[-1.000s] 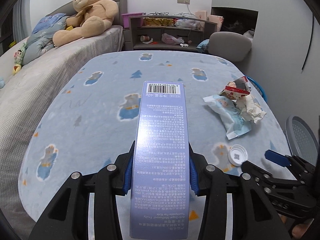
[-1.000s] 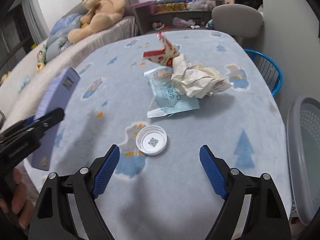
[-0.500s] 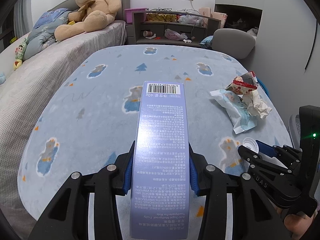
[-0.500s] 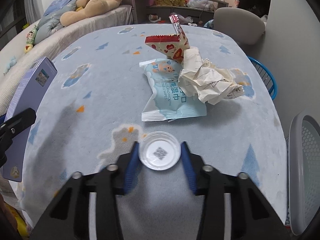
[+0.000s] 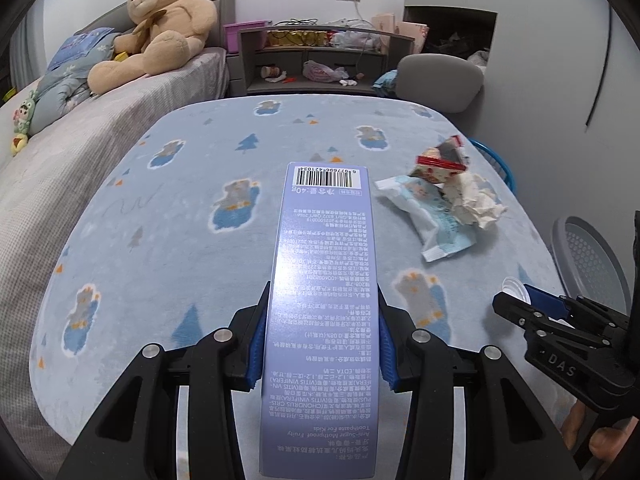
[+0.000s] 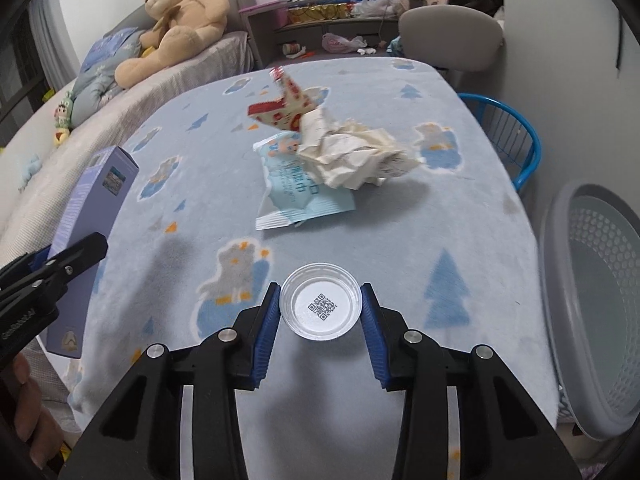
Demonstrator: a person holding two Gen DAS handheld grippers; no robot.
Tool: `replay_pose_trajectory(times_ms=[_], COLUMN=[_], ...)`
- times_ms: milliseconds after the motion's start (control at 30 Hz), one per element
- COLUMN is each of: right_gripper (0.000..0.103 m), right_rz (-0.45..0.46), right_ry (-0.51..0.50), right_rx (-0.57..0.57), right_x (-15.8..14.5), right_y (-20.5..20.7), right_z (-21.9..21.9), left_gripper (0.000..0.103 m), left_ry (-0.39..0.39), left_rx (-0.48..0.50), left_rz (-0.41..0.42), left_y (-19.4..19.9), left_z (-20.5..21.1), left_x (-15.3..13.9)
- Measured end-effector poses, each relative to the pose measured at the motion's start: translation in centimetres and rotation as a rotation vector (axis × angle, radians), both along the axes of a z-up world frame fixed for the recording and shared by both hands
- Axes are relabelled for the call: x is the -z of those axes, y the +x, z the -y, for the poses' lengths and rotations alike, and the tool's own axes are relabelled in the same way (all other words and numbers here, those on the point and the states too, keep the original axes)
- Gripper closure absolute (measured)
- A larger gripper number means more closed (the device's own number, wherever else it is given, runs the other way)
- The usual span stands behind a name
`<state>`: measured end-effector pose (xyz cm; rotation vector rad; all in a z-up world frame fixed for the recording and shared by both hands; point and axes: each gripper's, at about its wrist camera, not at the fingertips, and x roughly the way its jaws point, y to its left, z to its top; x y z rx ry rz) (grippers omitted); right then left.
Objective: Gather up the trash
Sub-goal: 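Carry box and cap over the basket and open both tools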
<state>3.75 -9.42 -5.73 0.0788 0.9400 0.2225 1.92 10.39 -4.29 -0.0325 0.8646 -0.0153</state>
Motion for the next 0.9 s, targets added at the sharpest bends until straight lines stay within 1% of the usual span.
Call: replay_pose_trajectory(times_ms=[167,367,500,733,900], right_gripper=[0.064,0.064,0.064,0.064,0.064], right_rz=[0.024,0.048,0.065,0.071,0.078], right_ry=[0.018,0.04,0.029,0.012,0.001], right_rx=[0.057,0.139,0.191,0.28,0.35], right_x=[-1.3,-2.6,-3.3,-3.6,-3.6], right_y=[-1.7,-3.0,-3.7,-4.5,-5.1], right_z=[3.5,8.3,11.5,17.2,20.9], left_gripper=[0.06,0.06,0.06,0.06,0.06], left_ry=[-0.009,-0.02,-0.021,-0.016,-0.032], left_rx=[0.073,0.188,0.266,0.395,0.468], left_rz=[0.003,0.007,0.007,0.021,-0.001], left_y=[-0.1,0.0,0.4,0.6,1.5], left_z=[3.0,7.9,11.6,18.0,22.0], left_x=[-0.6,-1.4,-1.8,-2.5,-2.0])
